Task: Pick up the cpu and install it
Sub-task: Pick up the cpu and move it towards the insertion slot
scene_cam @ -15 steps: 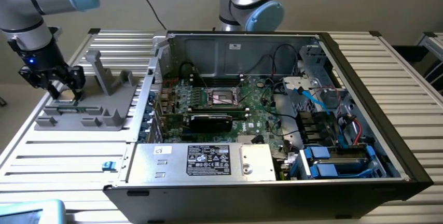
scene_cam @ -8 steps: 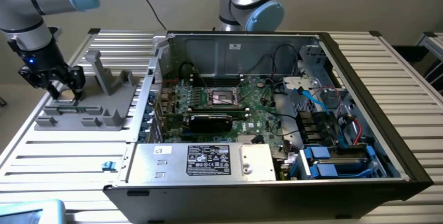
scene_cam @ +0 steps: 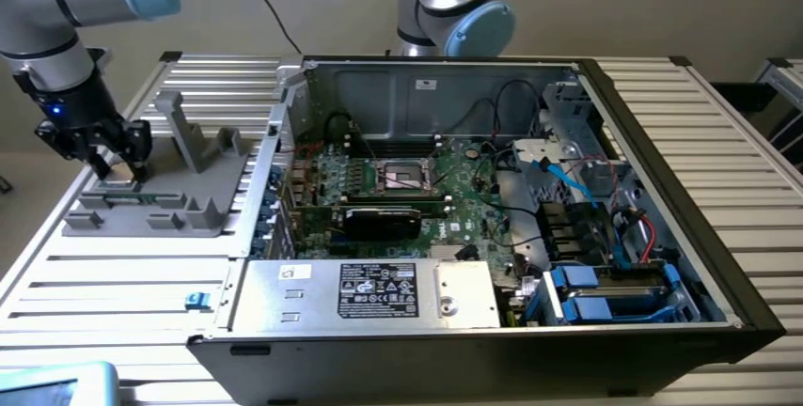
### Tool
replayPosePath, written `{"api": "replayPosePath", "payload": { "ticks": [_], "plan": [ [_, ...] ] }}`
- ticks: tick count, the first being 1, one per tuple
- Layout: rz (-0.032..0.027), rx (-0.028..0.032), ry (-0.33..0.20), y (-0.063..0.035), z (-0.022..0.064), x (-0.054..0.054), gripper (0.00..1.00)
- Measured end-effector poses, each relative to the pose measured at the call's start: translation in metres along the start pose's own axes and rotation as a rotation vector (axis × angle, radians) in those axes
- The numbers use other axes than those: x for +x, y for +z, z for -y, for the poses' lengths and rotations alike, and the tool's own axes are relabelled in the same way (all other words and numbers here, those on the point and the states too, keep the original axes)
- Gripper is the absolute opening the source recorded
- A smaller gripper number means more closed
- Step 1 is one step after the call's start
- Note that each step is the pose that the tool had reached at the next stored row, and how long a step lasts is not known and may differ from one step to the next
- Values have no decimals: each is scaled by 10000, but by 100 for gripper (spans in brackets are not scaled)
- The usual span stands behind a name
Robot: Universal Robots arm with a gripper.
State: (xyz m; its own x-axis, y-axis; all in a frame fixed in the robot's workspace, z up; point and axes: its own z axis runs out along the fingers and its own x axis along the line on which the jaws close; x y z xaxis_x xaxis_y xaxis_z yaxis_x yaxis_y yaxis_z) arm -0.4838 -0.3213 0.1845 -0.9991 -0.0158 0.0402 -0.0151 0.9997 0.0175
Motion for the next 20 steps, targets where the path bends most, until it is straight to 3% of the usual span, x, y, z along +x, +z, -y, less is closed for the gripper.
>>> {"api": "replayPosePath", "payload": {
  "ticks": [4, 20],
  "plan": [
    [-4, 0, 0, -102, -2, 4, 56],
    [-5, 9, 1, -831, -14, -39, 56]
  ]
}}
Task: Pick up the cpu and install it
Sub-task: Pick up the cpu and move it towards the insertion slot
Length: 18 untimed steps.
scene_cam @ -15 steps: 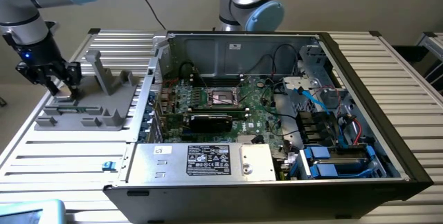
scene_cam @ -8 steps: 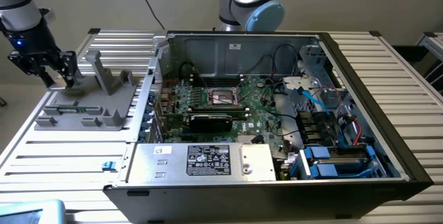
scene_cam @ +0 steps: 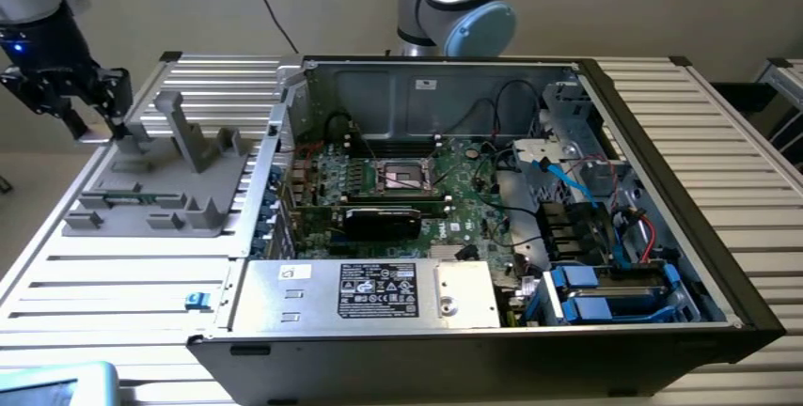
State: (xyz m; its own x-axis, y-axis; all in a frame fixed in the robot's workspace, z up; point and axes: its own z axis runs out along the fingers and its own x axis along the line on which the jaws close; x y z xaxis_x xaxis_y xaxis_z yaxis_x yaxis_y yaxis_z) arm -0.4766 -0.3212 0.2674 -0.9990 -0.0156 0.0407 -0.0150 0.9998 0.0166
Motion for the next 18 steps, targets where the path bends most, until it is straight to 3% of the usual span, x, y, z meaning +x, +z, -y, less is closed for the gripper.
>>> {"api": "replayPosePath", "payload": {
  "ticks": [10, 18],
  "plan": [
    [1, 0, -1, -459, -5, -113, 56],
    [-8, 0, -1, -834, -6, -344, 56]
  ]
}}
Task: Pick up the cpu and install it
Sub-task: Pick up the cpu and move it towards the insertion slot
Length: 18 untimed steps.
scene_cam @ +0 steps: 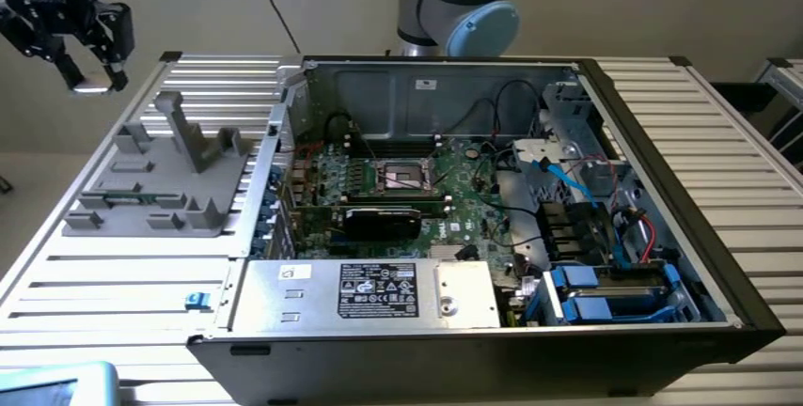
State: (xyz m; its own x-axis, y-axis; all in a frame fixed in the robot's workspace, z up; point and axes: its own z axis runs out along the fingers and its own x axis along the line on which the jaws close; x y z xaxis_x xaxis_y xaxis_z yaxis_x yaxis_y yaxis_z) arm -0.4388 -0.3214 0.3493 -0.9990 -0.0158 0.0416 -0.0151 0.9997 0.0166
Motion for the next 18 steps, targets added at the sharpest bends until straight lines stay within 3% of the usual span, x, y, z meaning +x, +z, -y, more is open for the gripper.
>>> {"api": "replayPosePath", "payload": {
  "ticks": [8, 15, 18],
  "plan": [
    [-72, -3, 1, -323, 9, -239, 56],
    [-251, -6, 5, -389, 27, -451, 56],
    [-270, -6, 5, -396, 32, -581, 56]
  ]
}}
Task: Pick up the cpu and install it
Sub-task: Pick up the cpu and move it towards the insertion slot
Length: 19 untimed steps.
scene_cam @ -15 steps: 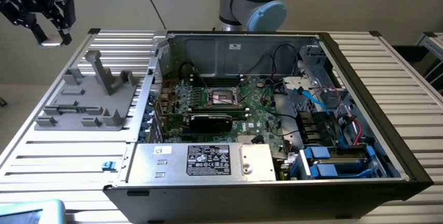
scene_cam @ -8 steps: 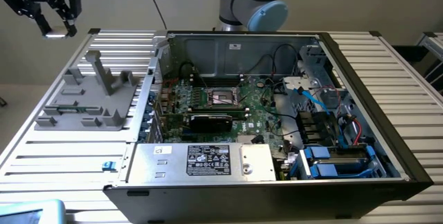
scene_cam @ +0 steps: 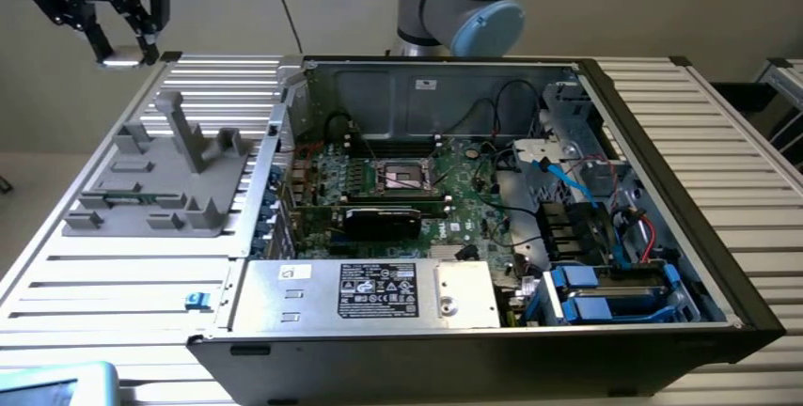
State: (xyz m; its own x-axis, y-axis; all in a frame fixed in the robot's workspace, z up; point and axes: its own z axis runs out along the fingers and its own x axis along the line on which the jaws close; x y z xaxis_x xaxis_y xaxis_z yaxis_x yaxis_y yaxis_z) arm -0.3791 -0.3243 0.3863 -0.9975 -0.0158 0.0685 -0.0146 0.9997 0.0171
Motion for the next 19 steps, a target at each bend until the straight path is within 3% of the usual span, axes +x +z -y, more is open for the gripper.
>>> {"api": "replayPosePath", "payload": {
  "ticks": [19],
  "plan": [
    [-18, -1, -1, -59, 48, -859, 56]
  ]
}}
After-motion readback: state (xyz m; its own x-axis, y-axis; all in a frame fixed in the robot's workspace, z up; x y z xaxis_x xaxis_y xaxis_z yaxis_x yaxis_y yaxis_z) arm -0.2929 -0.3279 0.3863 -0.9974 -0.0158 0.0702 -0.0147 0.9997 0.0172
